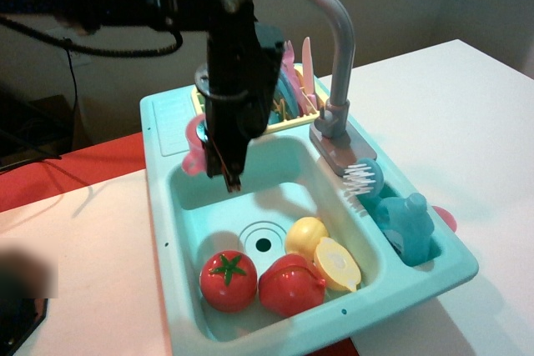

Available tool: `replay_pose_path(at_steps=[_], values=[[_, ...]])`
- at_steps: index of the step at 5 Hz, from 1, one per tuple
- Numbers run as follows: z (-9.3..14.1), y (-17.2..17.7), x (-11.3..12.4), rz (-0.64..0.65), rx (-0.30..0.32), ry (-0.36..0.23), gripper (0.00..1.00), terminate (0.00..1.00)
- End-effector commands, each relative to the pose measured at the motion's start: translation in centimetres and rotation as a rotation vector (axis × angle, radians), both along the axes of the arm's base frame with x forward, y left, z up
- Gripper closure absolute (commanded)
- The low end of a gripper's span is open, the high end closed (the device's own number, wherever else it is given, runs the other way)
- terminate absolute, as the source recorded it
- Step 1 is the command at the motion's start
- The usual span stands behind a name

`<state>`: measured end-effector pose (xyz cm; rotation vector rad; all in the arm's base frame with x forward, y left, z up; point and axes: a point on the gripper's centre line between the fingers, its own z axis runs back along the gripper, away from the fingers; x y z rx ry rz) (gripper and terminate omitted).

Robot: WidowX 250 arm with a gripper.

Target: Put cup from counter to sink

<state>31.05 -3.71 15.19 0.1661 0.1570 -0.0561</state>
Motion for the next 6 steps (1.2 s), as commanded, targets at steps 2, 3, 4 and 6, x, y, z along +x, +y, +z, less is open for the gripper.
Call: replay_pose_path(at_steps=[2,3,4,6], values=[[-1.9,-0.4,2.4,-0.005,0.044,0.01,1.0,0.0],[-3.8,0.9,2.9,0.012,0.052,0.039,1.0,0.0],[-5.0,2.1,2.7,0.03,0.05,0.056,1.0,0.0],[-4.8,2.4,2.3,0.056,0.023,0.072,0.0,0.0]])
